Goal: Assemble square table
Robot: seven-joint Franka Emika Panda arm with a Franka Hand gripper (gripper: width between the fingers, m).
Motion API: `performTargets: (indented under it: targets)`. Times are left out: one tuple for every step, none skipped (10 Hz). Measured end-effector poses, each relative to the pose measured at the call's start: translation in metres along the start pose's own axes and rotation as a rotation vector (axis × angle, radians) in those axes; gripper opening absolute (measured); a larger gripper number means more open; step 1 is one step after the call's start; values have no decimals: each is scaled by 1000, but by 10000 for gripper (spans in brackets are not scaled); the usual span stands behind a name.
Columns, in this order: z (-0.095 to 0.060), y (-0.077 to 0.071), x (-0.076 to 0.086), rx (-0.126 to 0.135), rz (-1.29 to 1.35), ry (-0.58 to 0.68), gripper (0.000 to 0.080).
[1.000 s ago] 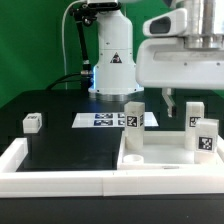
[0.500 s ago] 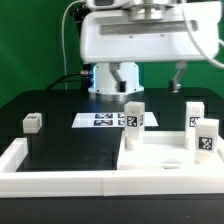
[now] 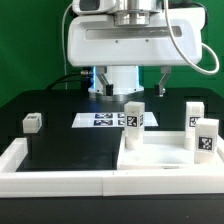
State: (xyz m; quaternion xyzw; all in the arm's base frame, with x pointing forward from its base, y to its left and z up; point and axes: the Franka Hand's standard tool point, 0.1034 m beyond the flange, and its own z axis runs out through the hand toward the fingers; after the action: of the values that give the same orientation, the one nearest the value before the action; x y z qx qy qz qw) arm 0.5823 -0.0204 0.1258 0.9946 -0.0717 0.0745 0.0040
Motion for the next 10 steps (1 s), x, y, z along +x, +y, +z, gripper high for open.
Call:
performTargets:
  targets:
    - [2, 25, -5, -6, -36, -2, 649]
    - [4, 45, -14, -12, -80, 0, 649]
    - [5, 72, -23, -14, -125, -12, 649]
    - [6, 93, -26, -15, -158, -22, 649]
    - [6, 112, -29, -19, -152, -26, 649]
    - [7, 121, -32, -21, -135, -30, 649]
    - [7, 124, -31, -22, -134, -30, 649]
    - [7, 132, -32, -27, -131, -31, 649]
    - [7, 139, -33, -30, -122, -32, 649]
    - [7, 147, -34, -33, -113, -33, 649]
